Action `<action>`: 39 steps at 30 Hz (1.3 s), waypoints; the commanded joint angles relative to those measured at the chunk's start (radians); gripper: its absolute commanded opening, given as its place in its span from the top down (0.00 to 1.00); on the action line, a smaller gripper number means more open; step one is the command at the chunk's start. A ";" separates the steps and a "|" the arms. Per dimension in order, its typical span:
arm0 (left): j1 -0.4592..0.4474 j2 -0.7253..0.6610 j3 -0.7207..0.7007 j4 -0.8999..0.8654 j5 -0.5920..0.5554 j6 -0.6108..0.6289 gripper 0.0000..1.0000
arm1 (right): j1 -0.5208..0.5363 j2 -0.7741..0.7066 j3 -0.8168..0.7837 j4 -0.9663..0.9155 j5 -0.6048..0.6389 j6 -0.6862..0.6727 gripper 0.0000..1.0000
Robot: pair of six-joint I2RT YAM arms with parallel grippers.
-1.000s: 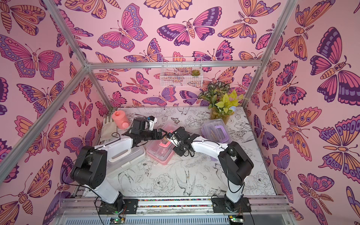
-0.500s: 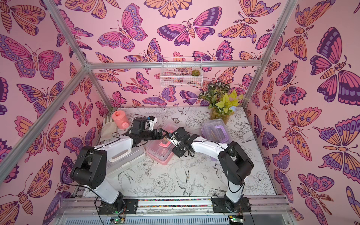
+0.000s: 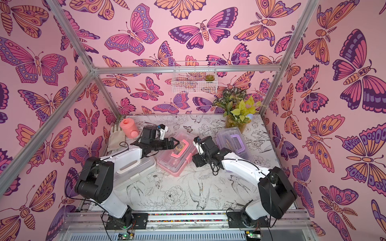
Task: Close toolboxes
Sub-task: Fasten the toolbox latch on the toolbox.
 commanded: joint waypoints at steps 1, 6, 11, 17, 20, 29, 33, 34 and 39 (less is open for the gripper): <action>-0.010 -0.006 -0.011 -0.069 0.015 -0.024 0.11 | -0.004 -0.013 -0.021 0.038 -0.004 0.245 0.30; -0.015 -0.006 -0.016 -0.069 0.014 -0.027 0.15 | -0.013 0.012 -0.090 0.247 -0.079 0.501 0.39; -0.017 0.006 -0.025 -0.068 0.019 -0.027 0.15 | -0.014 0.081 -0.135 0.457 -0.151 0.639 0.50; -0.017 0.019 -0.037 -0.068 0.025 -0.030 0.15 | -0.013 0.147 -0.171 0.608 -0.192 0.696 0.54; -0.019 0.029 -0.044 -0.068 0.039 -0.044 0.16 | -0.012 0.181 -0.187 0.692 -0.217 0.725 0.55; -0.047 0.096 -0.070 -0.064 0.086 -0.076 0.22 | -0.013 0.301 -0.235 1.076 -0.284 0.760 0.62; -0.057 0.125 -0.077 -0.045 0.109 -0.094 0.23 | -0.012 0.362 -0.244 1.245 -0.309 0.759 0.62; -0.059 0.131 -0.079 -0.038 0.114 -0.098 0.23 | -0.010 0.377 -0.240 1.287 -0.315 0.762 0.62; -0.063 0.138 -0.080 -0.020 0.119 -0.117 0.24 | -0.011 0.430 -0.217 1.366 -0.338 0.769 0.61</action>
